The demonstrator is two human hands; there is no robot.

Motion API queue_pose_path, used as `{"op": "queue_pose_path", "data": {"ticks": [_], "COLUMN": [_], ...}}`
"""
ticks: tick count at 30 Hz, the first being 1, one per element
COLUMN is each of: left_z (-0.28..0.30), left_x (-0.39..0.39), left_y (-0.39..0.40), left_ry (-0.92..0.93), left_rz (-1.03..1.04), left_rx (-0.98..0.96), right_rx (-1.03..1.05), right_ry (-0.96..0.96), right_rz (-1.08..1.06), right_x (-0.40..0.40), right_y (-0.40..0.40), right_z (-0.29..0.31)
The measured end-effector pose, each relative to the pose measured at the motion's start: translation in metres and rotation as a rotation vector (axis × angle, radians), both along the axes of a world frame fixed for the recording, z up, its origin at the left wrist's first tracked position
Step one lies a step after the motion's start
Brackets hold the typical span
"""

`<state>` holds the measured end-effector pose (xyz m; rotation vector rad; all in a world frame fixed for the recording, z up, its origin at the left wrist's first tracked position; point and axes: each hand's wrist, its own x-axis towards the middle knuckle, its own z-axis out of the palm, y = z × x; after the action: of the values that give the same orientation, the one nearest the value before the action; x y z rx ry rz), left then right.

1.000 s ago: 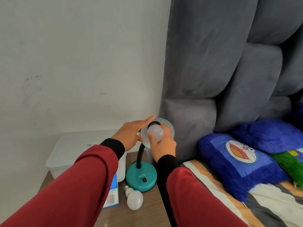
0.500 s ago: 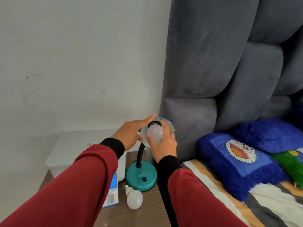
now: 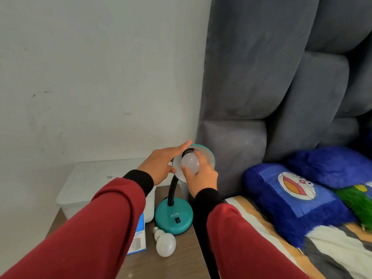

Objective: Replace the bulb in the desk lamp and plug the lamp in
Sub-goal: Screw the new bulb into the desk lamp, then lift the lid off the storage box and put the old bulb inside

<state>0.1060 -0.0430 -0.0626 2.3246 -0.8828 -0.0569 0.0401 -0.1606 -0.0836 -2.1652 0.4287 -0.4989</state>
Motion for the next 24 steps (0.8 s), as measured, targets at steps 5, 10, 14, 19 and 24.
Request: {"op": "queue_pose_path", "data": {"ticks": [5, 10, 14, 19, 24], "left_z": [0.0, 0.005, 0.012, 0.03, 0.049], "left_x": [0.0, -0.006, -0.01, -0.02, -0.04], "left_y": [0.0, 0.001, 0.004, 0.022, 0.047], "left_ry": [-0.024, -0.043, -0.097, -0.044, 0.043], "left_rz": [0.01, 0.018, 0.047, 0.178, 0.276], "left_rx": [0.018, 0.061, 0.145, 0.379, 0.742], "right_rx": [0.068, -0.007, -0.225, -0.456, -0.611], "right_ry": [0.021, 0.173, 0.267, 0.424, 0.591], "right_rz": [0.013, 0.078, 0.087, 0.094, 0.158], "right_x": [-0.001, -0.004, -0.011, -0.021, -0.038], "right_y": [0.0, -0.004, -0.005, -0.005, 0.005], "right_z": [0.003, 0.01, 0.029, 0.057, 0.079]}}
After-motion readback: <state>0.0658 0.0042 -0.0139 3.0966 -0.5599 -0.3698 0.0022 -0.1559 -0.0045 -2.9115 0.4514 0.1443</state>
